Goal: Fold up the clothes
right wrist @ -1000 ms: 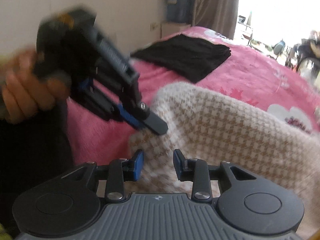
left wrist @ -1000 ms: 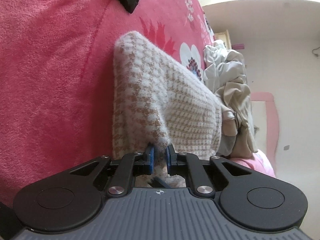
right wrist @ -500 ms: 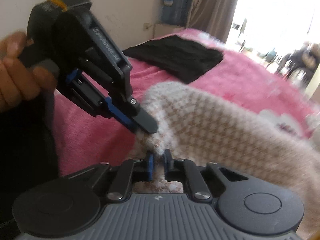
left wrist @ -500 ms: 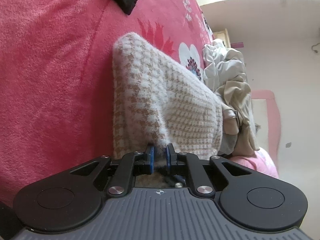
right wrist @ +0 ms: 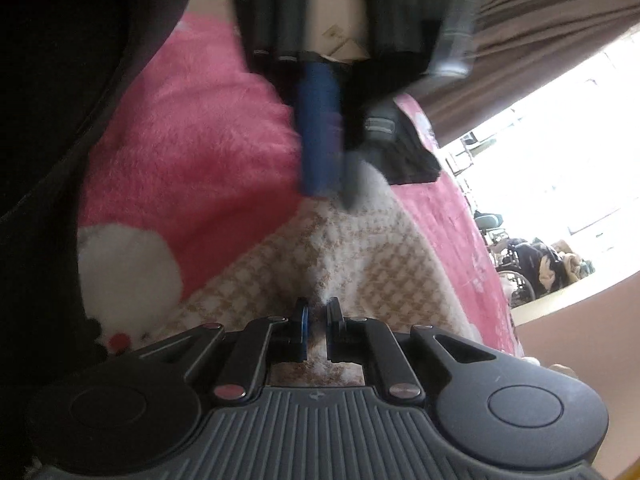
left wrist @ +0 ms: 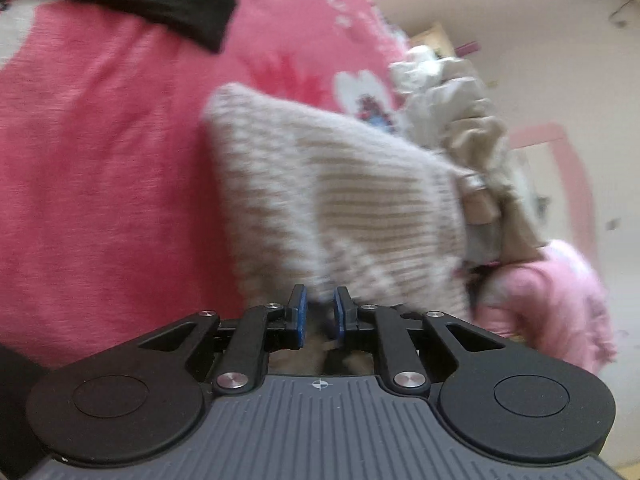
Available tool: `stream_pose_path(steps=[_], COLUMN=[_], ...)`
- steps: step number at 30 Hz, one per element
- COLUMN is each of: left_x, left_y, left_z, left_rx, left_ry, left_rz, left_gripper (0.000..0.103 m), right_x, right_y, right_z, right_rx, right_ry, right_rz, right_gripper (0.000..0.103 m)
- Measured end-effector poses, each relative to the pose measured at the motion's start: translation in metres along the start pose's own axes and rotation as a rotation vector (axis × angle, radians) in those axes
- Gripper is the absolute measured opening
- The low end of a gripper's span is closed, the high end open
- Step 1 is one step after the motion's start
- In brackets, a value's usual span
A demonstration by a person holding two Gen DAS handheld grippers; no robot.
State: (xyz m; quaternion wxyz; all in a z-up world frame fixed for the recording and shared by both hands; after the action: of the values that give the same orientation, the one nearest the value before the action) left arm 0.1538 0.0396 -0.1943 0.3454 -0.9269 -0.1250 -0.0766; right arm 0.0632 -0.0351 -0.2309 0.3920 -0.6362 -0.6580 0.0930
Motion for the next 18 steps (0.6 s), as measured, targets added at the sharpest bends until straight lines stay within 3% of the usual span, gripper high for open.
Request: stream_pose_path(steps=[3, 5, 9, 13, 16, 18], left_x=[0.003, 0.000, -0.004, -0.002, -0.002, -0.003], left_y=[0.029, 0.053, 0.068, 0.069, 0.072, 0.072], left_z=[-0.009, 0.002, 0.034, 0.038, 0.033, 0.033], left_rx=[0.002, 0.069, 0.060, 0.059, 0.087, 0.097], left_ry=[0.004, -0.029, -0.183, -0.205, -0.157, -0.147], left_rz=[0.037, 0.086, 0.136, 0.142, 0.143, 0.143], left_gripper=[0.013, 0.012, 0.009, 0.008, 0.009, 0.008], right_x=[0.001, -0.003, -0.023, -0.044, -0.057, -0.065], right_y=[0.001, 0.000, -0.021, -0.051, -0.055, -0.047], right_z=[0.002, 0.000, -0.008, -0.059, -0.107, -0.120], right_rx=[0.023, 0.055, 0.136, 0.241, 0.242, 0.254], right_ry=[0.016, 0.056, 0.140, 0.441, 0.707, 0.813], right_rz=[0.011, 0.031, 0.039, -0.014, -0.058, -0.062], right_gripper=[0.009, 0.011, 0.013, 0.013, 0.015, 0.018])
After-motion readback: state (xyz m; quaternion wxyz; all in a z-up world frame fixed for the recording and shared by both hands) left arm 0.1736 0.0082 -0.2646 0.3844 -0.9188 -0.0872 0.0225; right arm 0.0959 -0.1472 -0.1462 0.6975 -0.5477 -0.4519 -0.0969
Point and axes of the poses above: each gripper's, at about its wrist camera, not at the fingertips, and y roughly the way its jaws point, z to its left, x to its top, the point moved 7 cm from there along y, roughly the way its jaws point, and after that the axes turned 1 degree about y, right-handed, at the moved point
